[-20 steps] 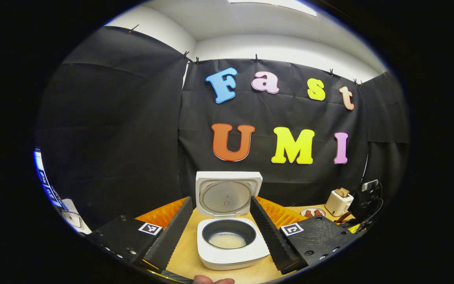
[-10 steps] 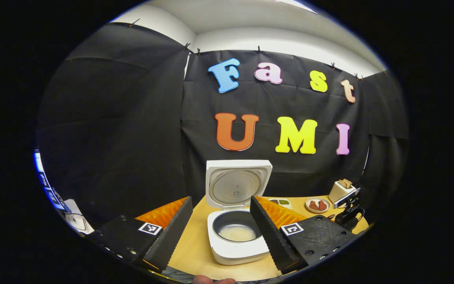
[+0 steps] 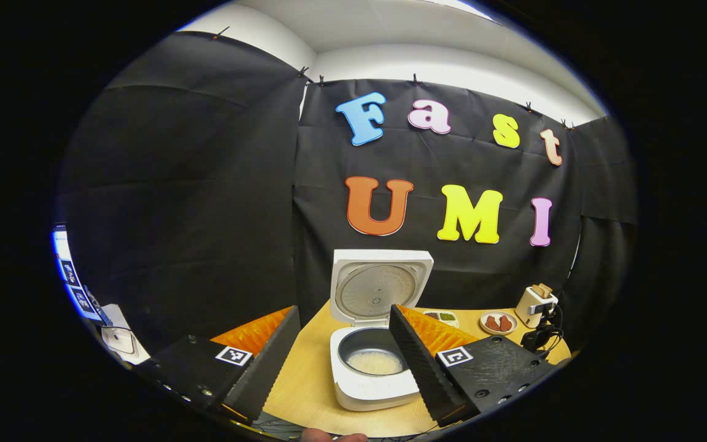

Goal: Close the left gripper, press the button to open the rice cooker; take a wooden spoon from the chopstick holder with the right hand, scoop a spoonful of rice and pour it into the rice cooker, then put the wooden spoon back into the chopstick holder.

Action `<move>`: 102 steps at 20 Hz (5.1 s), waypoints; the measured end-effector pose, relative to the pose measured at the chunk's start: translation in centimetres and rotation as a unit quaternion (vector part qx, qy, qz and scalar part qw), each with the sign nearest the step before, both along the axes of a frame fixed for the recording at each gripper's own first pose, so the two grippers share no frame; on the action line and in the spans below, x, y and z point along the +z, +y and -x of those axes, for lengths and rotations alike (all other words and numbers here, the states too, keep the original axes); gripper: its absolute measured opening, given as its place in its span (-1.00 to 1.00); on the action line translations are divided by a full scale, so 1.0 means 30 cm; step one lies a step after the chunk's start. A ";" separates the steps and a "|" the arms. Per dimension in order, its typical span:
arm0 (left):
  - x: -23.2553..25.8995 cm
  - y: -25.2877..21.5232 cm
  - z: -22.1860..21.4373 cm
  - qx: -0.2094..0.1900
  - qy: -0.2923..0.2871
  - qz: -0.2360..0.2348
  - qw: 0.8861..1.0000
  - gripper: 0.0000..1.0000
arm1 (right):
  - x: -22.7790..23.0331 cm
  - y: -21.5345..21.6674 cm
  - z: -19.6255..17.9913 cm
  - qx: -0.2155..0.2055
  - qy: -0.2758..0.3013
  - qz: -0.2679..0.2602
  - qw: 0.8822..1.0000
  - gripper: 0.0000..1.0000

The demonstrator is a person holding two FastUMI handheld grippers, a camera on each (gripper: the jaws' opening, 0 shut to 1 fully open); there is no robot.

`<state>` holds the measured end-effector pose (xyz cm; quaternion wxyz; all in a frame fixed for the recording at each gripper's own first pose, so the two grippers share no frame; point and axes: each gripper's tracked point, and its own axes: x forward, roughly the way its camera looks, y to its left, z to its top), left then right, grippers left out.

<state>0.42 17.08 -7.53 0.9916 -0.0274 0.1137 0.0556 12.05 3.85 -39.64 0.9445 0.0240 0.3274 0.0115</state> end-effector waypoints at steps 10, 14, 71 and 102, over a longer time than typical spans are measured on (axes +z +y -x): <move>0.020 -0.119 -0.017 -0.019 -0.002 0.004 1.000 0.89 | 0.030 -0.071 0.042 -0.097 0.044 -0.251 0.962 -0.81; 0.023 -0.183 -0.033 -0.032 -0.004 0.006 0.999 0.89 | 0.074 -0.167 0.075 -0.125 0.033 -0.285 0.950 -0.81; -0.004 0.222 0.148 0.013 -0.022 -0.026 0.999 0.89 | 0.562 1.037 -0.268 0.354 -0.214 0.221 0.883 -0.81; 0.120 -0.376 0.012 -0.072 -0.053 -0.006 0.996 0.87 | 1.106 0.012 -0.032 0.107 -0.186 -0.097 0.972 -0.82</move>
